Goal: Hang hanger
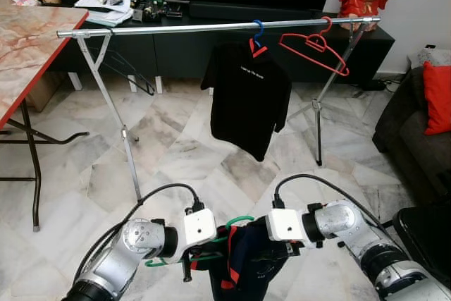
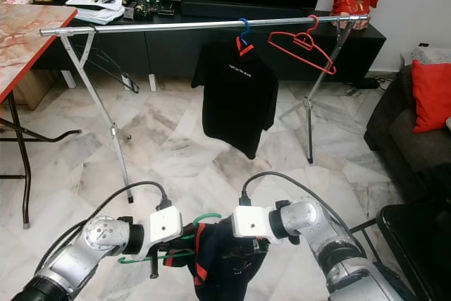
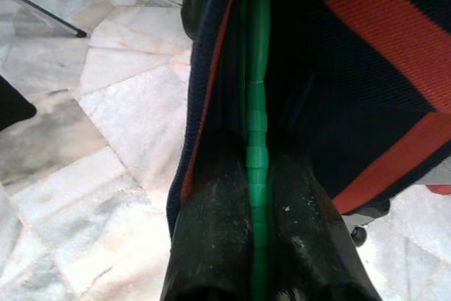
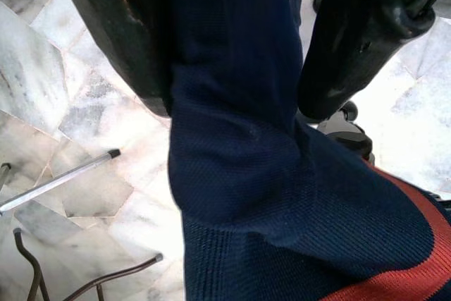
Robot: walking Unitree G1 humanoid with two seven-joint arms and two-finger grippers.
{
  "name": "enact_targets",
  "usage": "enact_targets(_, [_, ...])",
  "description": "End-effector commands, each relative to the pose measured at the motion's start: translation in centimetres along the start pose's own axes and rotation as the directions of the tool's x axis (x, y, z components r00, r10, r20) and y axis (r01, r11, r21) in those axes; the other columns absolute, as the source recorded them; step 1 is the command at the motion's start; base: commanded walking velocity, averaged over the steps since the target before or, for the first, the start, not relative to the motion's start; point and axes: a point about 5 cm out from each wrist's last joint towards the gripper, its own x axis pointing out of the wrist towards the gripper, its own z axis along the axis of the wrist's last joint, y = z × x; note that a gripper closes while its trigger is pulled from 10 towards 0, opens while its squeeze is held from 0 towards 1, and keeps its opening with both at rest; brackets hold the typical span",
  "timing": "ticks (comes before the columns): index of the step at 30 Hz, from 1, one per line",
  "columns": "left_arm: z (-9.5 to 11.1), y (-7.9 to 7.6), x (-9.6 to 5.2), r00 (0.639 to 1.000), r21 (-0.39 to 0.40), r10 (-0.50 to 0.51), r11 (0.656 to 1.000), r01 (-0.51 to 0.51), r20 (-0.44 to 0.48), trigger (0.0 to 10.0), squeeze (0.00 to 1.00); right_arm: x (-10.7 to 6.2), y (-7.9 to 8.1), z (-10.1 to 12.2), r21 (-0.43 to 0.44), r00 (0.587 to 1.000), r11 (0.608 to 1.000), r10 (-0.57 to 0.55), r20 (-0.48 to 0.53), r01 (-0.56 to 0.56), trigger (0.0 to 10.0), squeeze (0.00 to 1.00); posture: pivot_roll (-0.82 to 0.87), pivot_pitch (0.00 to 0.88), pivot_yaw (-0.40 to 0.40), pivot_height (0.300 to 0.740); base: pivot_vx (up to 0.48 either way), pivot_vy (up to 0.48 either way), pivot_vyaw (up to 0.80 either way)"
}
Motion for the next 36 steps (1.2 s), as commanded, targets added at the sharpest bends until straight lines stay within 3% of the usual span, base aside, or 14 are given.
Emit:
enact_targets(1, [1.08, 0.32, 0.13, 1.000, 0.065, -0.006, 0.998, 0.004, 0.028, 10.0, 0.00, -0.15, -0.13, -0.06, 0.021, 1.000, 1.000, -0.009, 0.006, 0.009, 10.0, 0.00, 0.05, 0.101, -0.111, 0.740, 0.000, 0.000, 0.00])
enact_targets(2, [1.11, 0.33, 0.16, 0.999, 0.074, -0.009, 0.997, 0.006, 0.031, 10.0, 0.00, -0.12, -0.10, -0.09, 0.032, 1.000, 0.999, -0.008, 0.009, 0.007, 7.7, 0.00, 0.05, 0.101, -0.111, 0.740, 0.000, 0.000, 0.00])
enact_targets(3, [1.11, 0.33, 0.17, 0.999, 0.076, -0.009, 0.997, 0.007, 0.032, 10.0, 0.00, -0.11, -0.10, -0.10, 0.034, 1.000, 0.999, -0.006, 0.010, 0.006, 0.1, 0.00, 0.05, 0.101, -0.111, 0.740, 0.000, 0.000, 0.00])
enact_targets(7, [1.15, 0.47, 0.21, 0.999, 0.085, -0.009, 0.996, 0.006, 0.034, 10.0, 0.00, 0.02, -0.03, -0.08, 0.076, 0.999, 0.997, -0.003, 0.038, 0.000, 0.0, 0.00, 0.06, 0.103, -0.110, 0.740, 0.000, 0.000, 0.00])
enact_targets(36, [1.56, 1.09, 0.56, 0.997, 0.156, 0.016, 0.987, -0.028, 0.076, 10.0, 0.00, 0.34, 0.75, -0.67, 0.144, 0.999, 0.989, 0.027, 0.047, -0.034, 0.0, 0.00, 0.05, 0.095, -0.112, 0.740, 0.000, 0.000, 0.00])
